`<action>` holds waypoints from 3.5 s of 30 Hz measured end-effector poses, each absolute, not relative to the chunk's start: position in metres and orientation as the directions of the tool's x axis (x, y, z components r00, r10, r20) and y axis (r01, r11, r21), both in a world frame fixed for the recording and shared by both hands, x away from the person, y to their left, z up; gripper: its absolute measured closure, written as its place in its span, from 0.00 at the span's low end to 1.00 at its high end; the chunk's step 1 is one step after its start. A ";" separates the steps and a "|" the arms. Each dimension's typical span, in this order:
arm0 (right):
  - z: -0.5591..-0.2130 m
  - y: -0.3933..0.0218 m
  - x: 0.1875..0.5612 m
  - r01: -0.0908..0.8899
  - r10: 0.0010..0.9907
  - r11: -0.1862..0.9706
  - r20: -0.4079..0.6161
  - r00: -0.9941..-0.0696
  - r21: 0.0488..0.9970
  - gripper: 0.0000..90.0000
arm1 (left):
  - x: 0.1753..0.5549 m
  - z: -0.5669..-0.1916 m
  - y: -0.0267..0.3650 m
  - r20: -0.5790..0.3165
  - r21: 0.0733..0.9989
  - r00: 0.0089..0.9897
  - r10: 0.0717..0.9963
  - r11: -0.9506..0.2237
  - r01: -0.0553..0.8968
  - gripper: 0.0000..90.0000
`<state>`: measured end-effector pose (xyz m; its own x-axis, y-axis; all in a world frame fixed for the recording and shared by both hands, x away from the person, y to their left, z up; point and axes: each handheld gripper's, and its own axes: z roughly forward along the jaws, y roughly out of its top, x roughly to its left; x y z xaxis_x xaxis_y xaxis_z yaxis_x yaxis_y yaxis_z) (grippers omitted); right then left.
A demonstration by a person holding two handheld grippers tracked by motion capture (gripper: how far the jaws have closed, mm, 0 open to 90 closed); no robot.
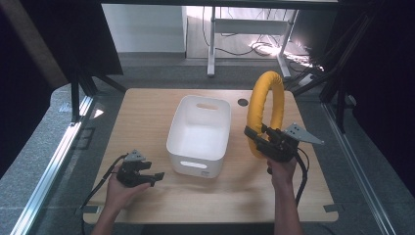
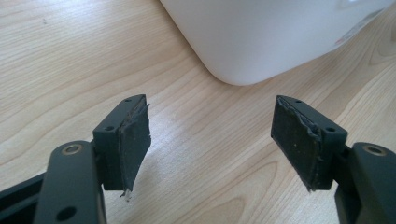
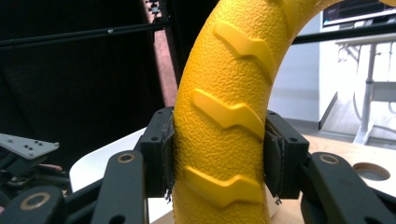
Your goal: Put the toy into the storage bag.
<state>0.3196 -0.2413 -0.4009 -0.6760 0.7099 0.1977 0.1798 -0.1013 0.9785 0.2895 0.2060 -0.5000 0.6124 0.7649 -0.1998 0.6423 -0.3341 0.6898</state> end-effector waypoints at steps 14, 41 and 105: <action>-0.388 -0.226 0.309 0.076 0.724 -0.107 0.130 -0.677 0.991 0.57 | 0.293 -0.496 0.210 -0.218 0.687 0.596 0.773 -0.313 0.656 0.32; -0.351 -0.189 0.309 -0.038 0.715 -0.112 0.054 -0.697 0.993 0.57 | 0.293 -0.502 0.203 -0.230 0.677 0.602 0.765 -0.319 0.663 0.32; -0.346 -0.086 0.315 -0.046 0.590 -0.084 0.012 -0.807 0.995 0.57 | 0.306 -0.451 0.235 -0.269 0.711 0.553 0.789 -0.224 0.666 0.32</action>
